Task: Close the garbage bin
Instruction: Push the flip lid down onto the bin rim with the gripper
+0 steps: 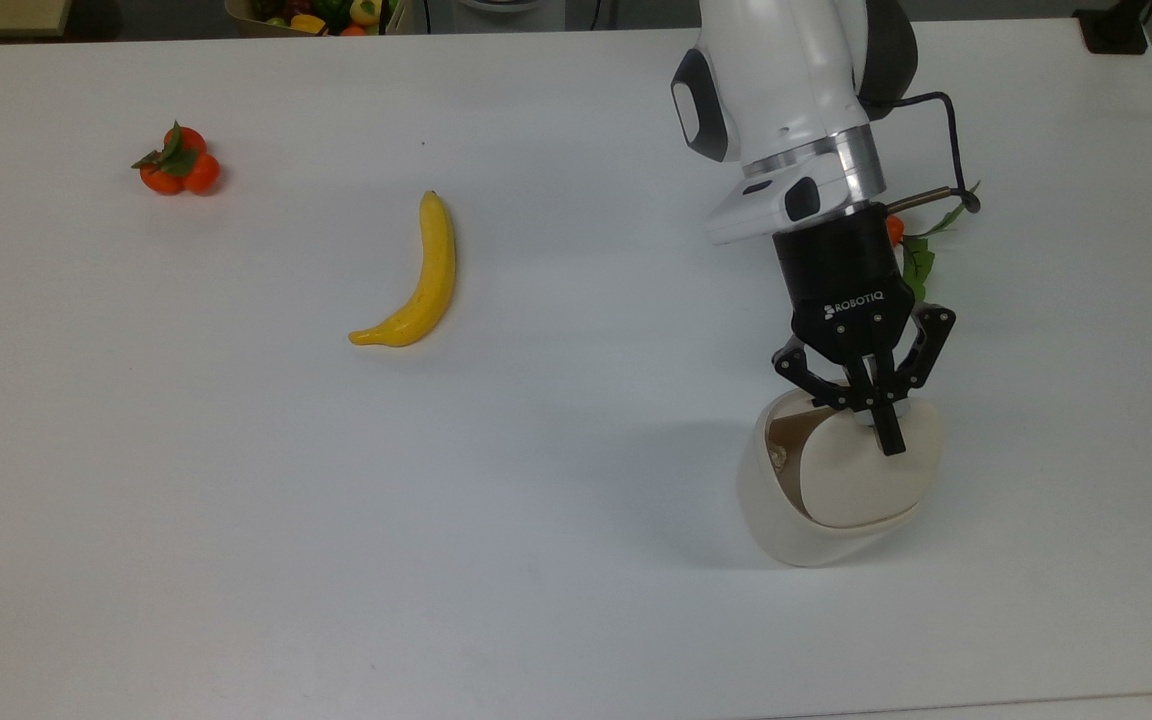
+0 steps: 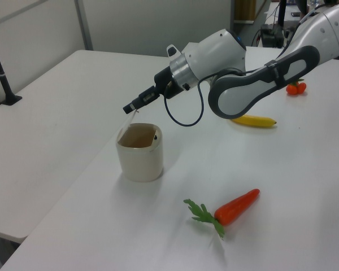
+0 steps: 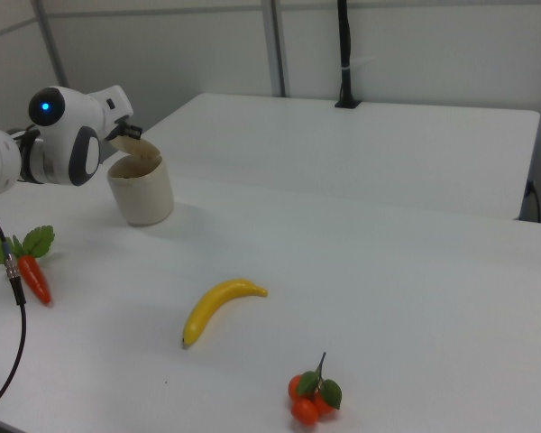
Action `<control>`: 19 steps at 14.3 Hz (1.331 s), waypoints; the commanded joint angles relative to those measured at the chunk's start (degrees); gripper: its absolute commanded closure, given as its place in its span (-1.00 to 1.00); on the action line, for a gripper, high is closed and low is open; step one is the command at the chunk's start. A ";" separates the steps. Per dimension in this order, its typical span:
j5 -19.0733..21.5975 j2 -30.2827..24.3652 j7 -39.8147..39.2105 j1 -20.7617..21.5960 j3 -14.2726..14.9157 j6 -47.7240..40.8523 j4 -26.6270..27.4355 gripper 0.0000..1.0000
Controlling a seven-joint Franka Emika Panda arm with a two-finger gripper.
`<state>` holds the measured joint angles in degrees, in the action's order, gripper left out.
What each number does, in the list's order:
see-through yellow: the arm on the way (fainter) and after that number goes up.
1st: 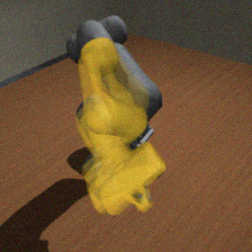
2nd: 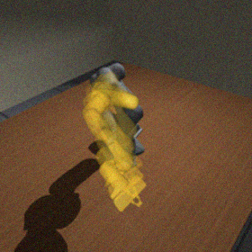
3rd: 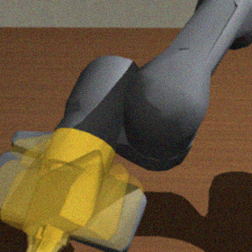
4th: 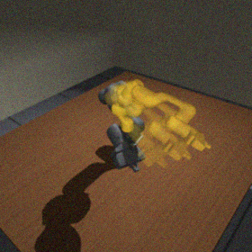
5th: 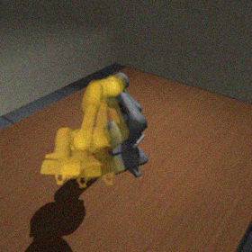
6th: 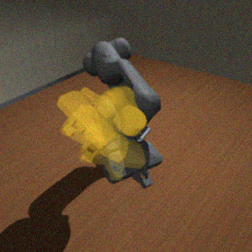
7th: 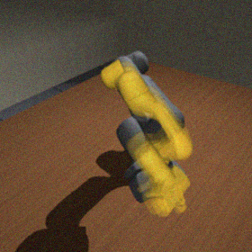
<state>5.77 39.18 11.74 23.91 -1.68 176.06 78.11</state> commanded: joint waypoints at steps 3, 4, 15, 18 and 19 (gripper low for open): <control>-1.46 -4.90 0.30 -0.62 -0.52 -4.74 7.23 1.00; -1.46 -5.16 0.21 -0.88 -0.52 -6.94 7.23 1.00; -1.55 -5.87 -1.81 -1.94 -1.40 -16.19 7.93 1.00; -1.55 -5.96 -1.90 -2.02 -2.19 -16.45 7.93 1.00; -1.55 -5.96 -1.90 -2.02 -2.37 -17.06 7.93 1.00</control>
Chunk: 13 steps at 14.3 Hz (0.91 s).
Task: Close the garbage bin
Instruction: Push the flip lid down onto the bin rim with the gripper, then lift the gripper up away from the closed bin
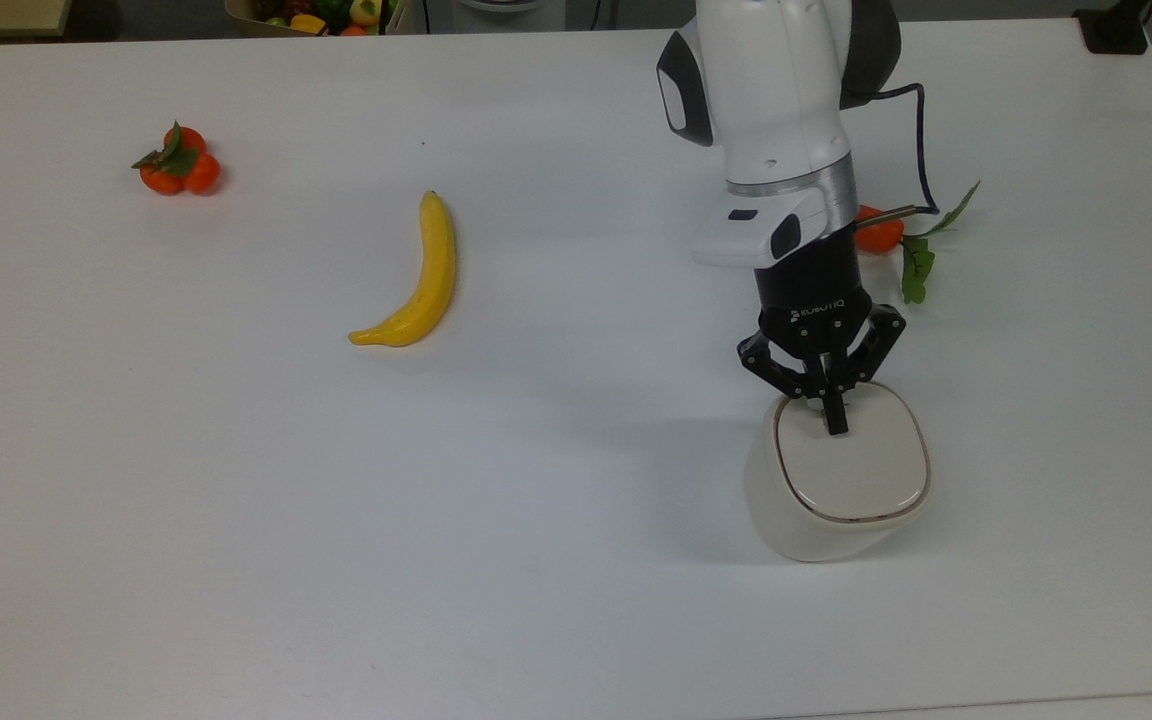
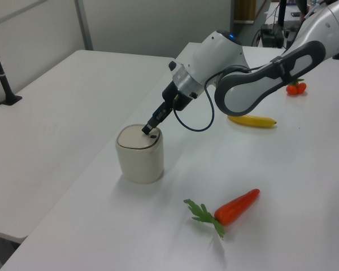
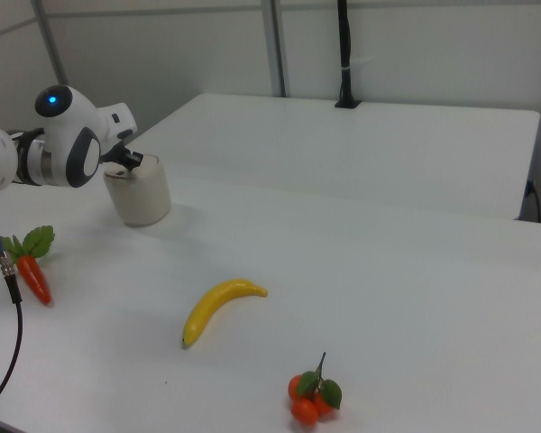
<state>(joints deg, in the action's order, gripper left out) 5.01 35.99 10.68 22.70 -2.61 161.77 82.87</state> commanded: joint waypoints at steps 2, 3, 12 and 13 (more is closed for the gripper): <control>-0.79 -3.12 -0.83 -0.82 -2.04 -3.39 3.17 1.00; -0.79 -3.47 -0.83 -0.82 -2.13 -3.48 3.17 1.00; -1.58 -3.39 -3.29 -0.73 -3.45 -4.44 4.84 1.00; -1.84 -3.39 -3.64 -0.73 -3.45 -4.36 5.28 1.00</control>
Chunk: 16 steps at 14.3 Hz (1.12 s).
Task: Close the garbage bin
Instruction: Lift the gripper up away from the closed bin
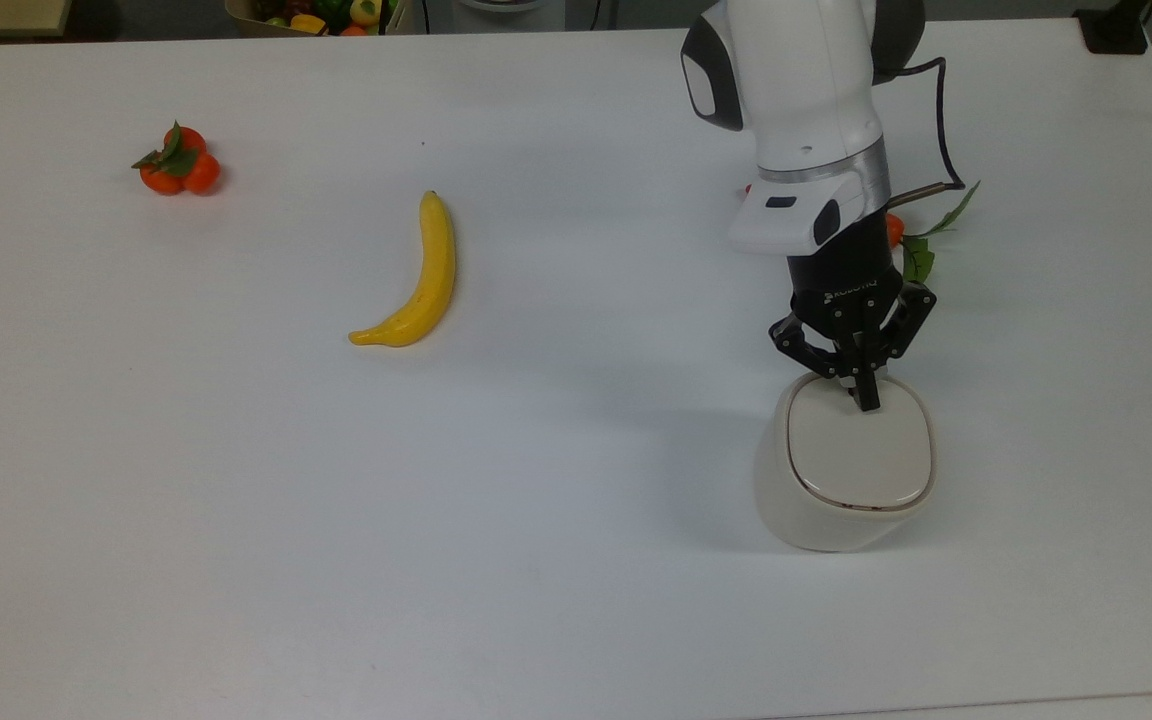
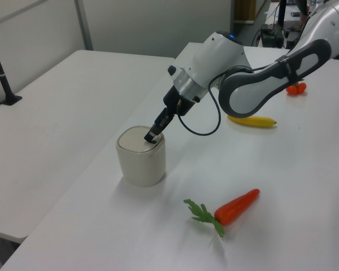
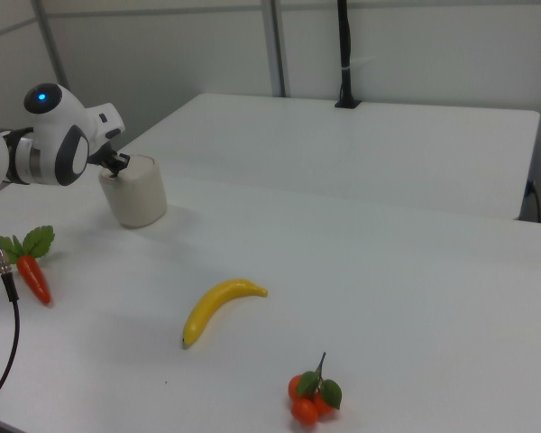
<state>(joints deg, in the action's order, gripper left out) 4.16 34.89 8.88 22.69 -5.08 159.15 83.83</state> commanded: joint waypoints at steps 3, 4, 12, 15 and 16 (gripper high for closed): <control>-2.13 -2.02 -1.76 -0.72 -0.99 -1.73 4.50 1.00; -2.14 -2.45 -1.41 -0.72 -1.08 -1.73 4.42 1.00; -0.91 -14.21 -0.79 -4.22 -0.99 -23.39 3.80 0.40; -0.47 -20.10 6.29 -6.51 -0.99 -41.40 3.71 -0.75; -0.38 -22.21 9.63 -7.56 -0.99 -47.38 3.62 -1.00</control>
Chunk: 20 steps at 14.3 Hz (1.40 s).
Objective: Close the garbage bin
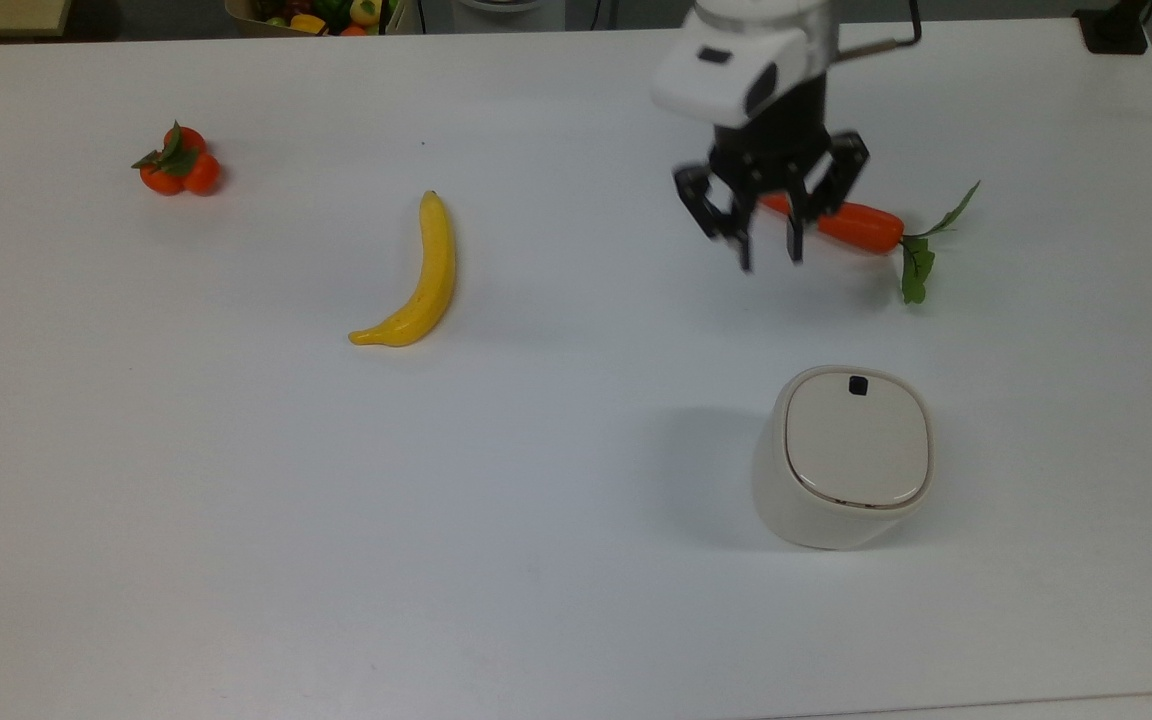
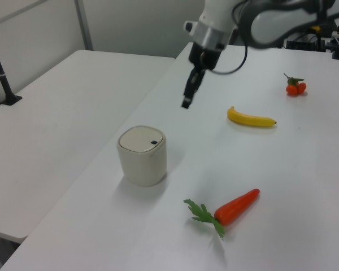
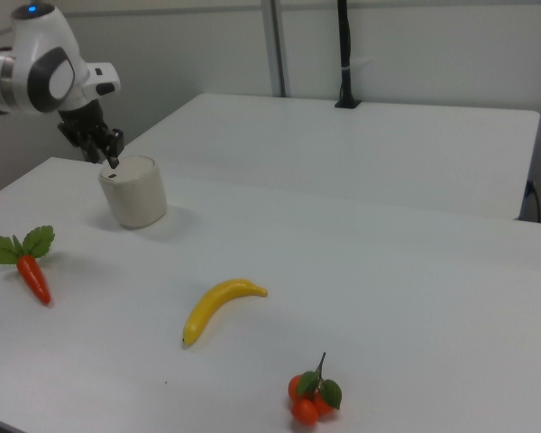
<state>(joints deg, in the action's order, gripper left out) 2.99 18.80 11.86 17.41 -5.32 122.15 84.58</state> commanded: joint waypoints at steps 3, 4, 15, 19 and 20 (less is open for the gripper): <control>0.62 -10.87 7.48 -3.96 -0.66 -20.35 3.04 -1.00; 0.61 -12.19 7.56 -4.66 -0.66 -22.55 3.04 -1.00; 2.90 -23.28 -10.09 -14.25 2.14 -27.52 9.81 -1.00; 2.72 -22.49 -12.99 -9.86 7.86 -22.48 9.64 -1.00; 2.72 -22.49 -13.61 -10.03 7.87 -22.57 9.55 -1.00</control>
<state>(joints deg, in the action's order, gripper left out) 4.73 -2.69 0.55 5.35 0.19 98.00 92.76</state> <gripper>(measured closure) 0.000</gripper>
